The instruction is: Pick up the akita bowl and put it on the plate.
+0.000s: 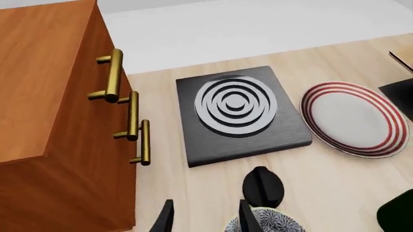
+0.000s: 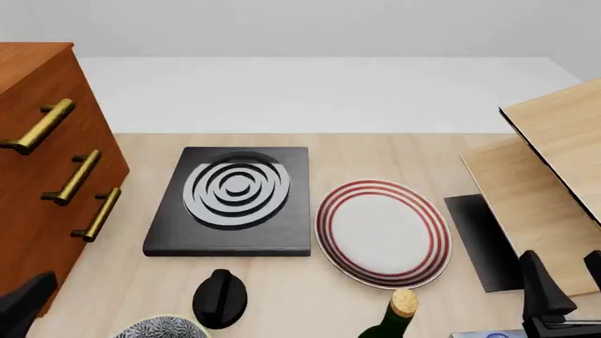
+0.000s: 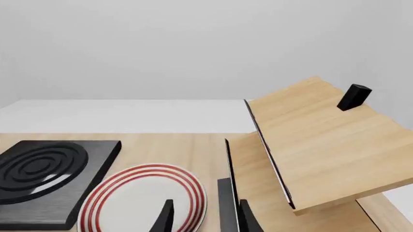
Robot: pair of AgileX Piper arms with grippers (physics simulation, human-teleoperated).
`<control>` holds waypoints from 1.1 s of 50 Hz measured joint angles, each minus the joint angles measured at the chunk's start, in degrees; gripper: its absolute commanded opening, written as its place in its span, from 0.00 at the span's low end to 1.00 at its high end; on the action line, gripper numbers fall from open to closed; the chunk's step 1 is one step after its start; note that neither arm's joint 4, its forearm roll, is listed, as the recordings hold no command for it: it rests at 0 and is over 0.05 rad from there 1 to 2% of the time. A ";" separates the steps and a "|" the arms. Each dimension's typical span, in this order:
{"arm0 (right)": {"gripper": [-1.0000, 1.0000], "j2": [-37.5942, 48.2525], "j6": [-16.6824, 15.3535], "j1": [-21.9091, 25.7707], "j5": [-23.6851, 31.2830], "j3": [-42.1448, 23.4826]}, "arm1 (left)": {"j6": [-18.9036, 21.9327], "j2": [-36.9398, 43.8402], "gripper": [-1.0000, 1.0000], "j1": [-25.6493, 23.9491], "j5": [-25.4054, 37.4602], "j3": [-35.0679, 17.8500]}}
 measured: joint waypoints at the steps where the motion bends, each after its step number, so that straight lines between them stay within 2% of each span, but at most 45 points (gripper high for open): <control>1: 1.00 0.00 0.00 0.00 0.00 0.00 | -0.05 0.00 1.00 0.00 0.25 -0.02; 17: 1.00 0.00 0.00 0.00 0.00 0.00 | -1.10 0.10 1.00 -1.23 2.59 1.43; 41: 1.00 0.00 0.00 0.00 0.00 0.00 | -3.49 1.35 1.00 -4.87 2.29 6.97; 55: 1.00 -0.01 0.00 0.00 0.00 0.00 | -3.45 1.75 1.00 -6.23 3.19 8.14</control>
